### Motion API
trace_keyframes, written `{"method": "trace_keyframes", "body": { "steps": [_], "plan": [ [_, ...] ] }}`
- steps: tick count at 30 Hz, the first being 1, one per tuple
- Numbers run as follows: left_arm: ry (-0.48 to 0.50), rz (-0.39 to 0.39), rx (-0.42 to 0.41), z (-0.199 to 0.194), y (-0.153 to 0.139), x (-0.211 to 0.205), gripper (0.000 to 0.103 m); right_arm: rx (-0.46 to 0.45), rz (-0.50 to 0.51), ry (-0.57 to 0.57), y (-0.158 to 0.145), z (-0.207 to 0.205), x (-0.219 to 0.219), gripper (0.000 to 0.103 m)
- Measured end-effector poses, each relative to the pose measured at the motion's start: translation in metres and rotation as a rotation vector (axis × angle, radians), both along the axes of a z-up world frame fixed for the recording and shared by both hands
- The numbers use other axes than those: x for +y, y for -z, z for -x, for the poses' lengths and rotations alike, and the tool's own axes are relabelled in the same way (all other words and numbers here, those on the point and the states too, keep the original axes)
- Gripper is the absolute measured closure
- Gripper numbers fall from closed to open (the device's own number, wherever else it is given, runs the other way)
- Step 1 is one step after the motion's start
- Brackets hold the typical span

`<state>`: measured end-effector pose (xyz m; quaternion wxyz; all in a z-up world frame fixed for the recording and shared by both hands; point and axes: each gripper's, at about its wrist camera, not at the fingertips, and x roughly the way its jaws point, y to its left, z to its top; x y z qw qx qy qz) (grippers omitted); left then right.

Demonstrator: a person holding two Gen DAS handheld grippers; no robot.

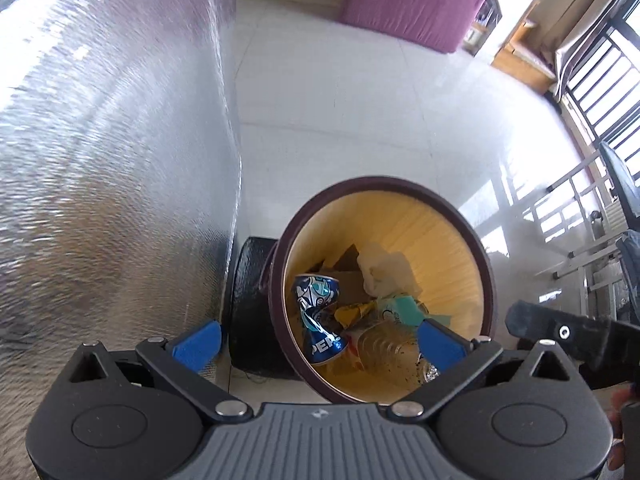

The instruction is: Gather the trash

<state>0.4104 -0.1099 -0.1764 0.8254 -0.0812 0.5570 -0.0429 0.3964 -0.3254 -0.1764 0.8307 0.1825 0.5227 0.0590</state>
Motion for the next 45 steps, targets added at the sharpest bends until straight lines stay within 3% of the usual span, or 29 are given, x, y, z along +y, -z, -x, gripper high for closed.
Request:
{"method": "trace_keyframes", "body": {
  "steps": [12, 33, 45],
  "plan": [
    [0.011, -0.008, -0.149, 0.056, -0.053, 0.005, 0.0, -0.15, 0.06, -0.007, -0.053, 0.063, -0.004, 0.0],
    [0.101, -0.136, -0.48, 0.185, -0.158, 0.006, 0.0, -0.391, 0.144, 0.033, -0.136, 0.189, -0.001, 0.0],
    [0.093, -0.12, -0.556, 0.244, -0.161, 0.036, 0.0, -0.487, 0.213, 0.03, -0.148, 0.25, 0.027, 0.0]
  ]
}}
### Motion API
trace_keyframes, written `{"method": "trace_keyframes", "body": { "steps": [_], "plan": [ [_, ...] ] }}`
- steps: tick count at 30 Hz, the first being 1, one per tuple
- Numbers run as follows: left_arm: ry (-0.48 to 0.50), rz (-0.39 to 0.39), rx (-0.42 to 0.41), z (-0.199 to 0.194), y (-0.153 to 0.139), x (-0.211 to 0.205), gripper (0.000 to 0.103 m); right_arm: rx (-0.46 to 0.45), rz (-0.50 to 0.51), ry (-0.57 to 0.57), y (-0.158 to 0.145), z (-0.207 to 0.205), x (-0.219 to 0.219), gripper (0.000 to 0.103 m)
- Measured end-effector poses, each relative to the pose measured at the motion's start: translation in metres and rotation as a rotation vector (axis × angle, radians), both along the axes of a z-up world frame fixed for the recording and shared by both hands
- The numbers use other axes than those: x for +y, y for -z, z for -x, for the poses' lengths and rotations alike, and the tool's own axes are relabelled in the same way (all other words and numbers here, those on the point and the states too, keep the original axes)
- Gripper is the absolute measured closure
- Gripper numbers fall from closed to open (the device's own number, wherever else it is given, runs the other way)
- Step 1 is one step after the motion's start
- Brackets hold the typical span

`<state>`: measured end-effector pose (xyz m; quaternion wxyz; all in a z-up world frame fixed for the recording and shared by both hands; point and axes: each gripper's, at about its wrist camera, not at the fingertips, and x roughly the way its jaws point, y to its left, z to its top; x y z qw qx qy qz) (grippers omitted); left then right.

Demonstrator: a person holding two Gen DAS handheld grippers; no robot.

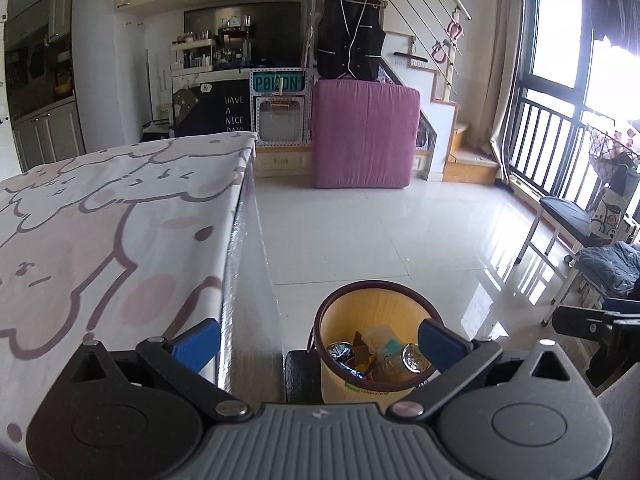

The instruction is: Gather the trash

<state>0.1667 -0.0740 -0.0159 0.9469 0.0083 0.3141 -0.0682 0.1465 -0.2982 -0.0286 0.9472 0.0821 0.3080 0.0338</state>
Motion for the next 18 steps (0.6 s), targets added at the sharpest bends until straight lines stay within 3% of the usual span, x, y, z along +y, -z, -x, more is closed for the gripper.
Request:
{"method": "trace_keyframes", "body": {
  "steps": [15, 18],
  "plan": [
    [-0.01, -0.006, -0.074, 0.051, 0.016, 0.025, 0.0, -0.117, 0.072, 0.055, 0.009, 0.063, 0.025, 0.0],
    [-0.003, 0.022, -0.066, 0.055, 0.019, 0.028, 0.0, -0.126, 0.082, 0.064, 0.012, 0.071, 0.027, 0.0]
  ]
}}
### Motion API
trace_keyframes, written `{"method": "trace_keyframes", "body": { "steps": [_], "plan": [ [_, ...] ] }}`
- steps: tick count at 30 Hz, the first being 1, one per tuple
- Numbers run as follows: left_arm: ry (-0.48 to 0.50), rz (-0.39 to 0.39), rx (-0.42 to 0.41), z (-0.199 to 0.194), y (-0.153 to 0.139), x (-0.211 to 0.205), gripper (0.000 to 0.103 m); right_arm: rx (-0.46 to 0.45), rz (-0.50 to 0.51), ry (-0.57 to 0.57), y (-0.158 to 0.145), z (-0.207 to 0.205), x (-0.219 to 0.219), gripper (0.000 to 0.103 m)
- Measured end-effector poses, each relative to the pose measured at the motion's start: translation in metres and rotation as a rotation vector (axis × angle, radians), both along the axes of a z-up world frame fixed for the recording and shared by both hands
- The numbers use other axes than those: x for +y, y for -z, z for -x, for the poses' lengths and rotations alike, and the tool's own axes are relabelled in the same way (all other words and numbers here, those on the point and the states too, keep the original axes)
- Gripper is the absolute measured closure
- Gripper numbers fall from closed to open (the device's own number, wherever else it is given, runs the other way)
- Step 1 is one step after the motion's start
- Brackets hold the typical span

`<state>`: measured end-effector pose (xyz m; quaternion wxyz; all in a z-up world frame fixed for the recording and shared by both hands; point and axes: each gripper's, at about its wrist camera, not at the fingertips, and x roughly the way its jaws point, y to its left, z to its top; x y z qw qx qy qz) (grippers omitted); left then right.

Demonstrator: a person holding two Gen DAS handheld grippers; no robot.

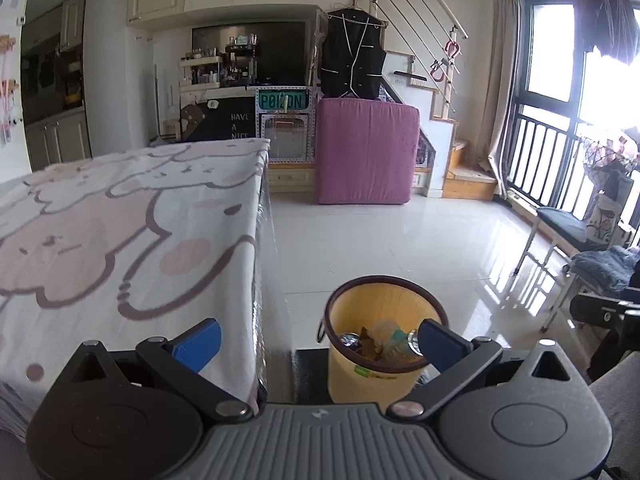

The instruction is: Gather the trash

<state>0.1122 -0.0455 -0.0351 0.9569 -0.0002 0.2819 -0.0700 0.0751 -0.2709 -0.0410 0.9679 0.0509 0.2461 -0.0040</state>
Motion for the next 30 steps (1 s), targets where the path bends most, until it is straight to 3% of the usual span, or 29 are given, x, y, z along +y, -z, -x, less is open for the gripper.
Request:
{"method": "trace_keyframes", "body": {
  "steps": [30],
  "plan": [
    [0.0, -0.006, -0.008, 0.019, 0.017, 0.0, 0.0, -0.004, 0.041, 0.034, 0.019, 0.023, 0.006, 0.0]
  ]
}}
